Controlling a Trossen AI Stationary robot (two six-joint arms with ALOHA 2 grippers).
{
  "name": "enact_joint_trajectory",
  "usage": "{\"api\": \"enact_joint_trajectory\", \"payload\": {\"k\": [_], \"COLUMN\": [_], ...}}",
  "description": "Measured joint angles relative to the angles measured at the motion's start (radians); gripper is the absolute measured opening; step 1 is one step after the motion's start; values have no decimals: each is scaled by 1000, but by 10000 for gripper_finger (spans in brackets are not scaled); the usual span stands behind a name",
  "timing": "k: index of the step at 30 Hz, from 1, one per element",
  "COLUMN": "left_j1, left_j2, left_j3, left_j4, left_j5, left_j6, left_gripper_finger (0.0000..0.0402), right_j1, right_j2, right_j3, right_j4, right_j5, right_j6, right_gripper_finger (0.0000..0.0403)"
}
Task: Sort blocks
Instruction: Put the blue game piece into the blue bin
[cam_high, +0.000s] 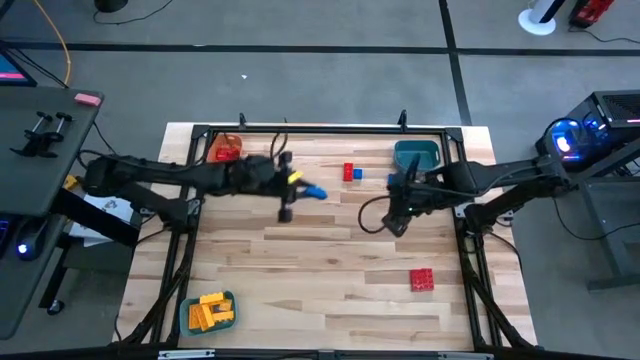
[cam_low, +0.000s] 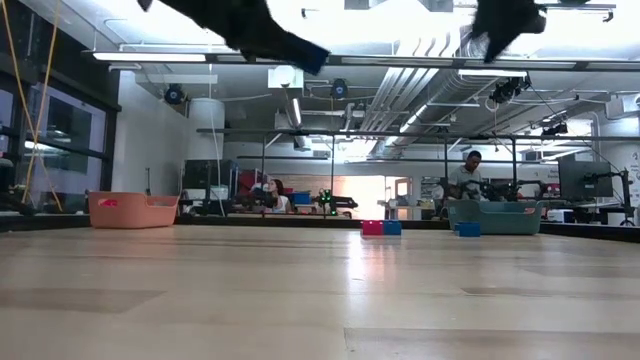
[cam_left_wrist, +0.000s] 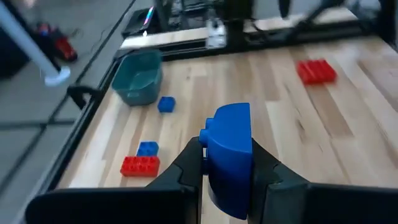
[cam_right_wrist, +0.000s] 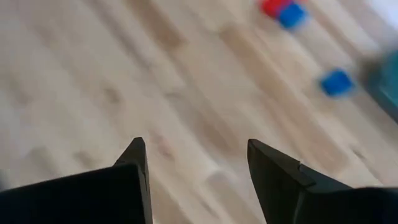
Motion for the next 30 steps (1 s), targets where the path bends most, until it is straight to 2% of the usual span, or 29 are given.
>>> {"api": "enact_joint_trajectory", "payload": {"k": [3,6,12,16,20,25,27,30], "left_j1": [57,82,130,179,216,250,269,320], "left_j2": [97,229,552,742,898,973,955,906], "left_j3": [74,215,609,858,1036,1130,1132,1133], "left_j4": [24,18,-86,-127,-108,-191,-245,-308], "left_j5": [34,45,28,18,28,41,42,41], "left_j6": [-73,-68,31,52,42,55,98,122], "left_gripper_finger": [39,39,39,39,39,39,39,39], "right_j1": [-44,-118,-186,-186,-187,-227,-265,-357], "right_j2": [-65,-147,-328,-424,-489,-512,-498,-449], "right_j3": [-92,-223,-448,-494,-484,-472,-472,-472], "right_j4": [-20,22,379,546,603,531,464,335], "right_j5": [43,58,-3,-7,47,321,386,428], "right_j6": [74,150,88,23,-33,111,145,210], "right_gripper_finger": [153,153,153,153,153,148,137,103]}}
